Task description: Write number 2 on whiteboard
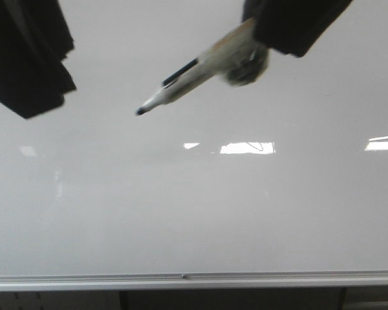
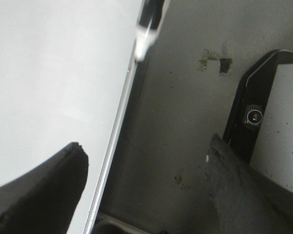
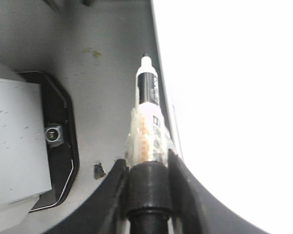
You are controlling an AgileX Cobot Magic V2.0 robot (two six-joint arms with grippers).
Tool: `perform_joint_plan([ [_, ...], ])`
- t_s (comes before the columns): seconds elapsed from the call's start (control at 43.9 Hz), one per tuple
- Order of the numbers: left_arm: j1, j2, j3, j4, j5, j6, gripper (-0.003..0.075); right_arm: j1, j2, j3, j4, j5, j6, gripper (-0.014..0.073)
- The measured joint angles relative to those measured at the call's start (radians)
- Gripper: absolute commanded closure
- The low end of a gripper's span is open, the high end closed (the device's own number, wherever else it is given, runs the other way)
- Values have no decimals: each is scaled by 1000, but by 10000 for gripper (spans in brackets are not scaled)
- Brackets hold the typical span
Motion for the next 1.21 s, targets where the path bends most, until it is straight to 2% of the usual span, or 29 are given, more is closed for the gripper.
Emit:
perform_joint_plan([
  [0.16,111,-95,20,4,3,-95,225,-138,-88,2,-106,31,224,590],
  [0.41,348,-240,123,6,-31,-264,230,-443,-255,95,-128,-21,505,590],
  [0.501,427,-283,165,6,-35,-306,230,-542,-330,168,-130,-60,581,590],
  [0.638,512,-320,202,6,-45,-331,230,-625,-428,296,-130,-101,654,590],
  [0.775,546,-329,209,6,-58,-337,230,-635,-479,392,-127,-109,653,590],
  [0.866,547,-329,211,6,-68,-337,230,-635,-479,422,-121,-161,603,590],
  [0.957,547,-325,212,6,-82,-339,230,-635,-479,430,-65,-266,512,590],
  [1.048,547,-319,212,6,-88,-339,230,-633,-470,430,43,-383,392,590],
  [1.208,547,-319,212,6,-103,-339,230,-585,-394,430,191,-509,193,590],
])
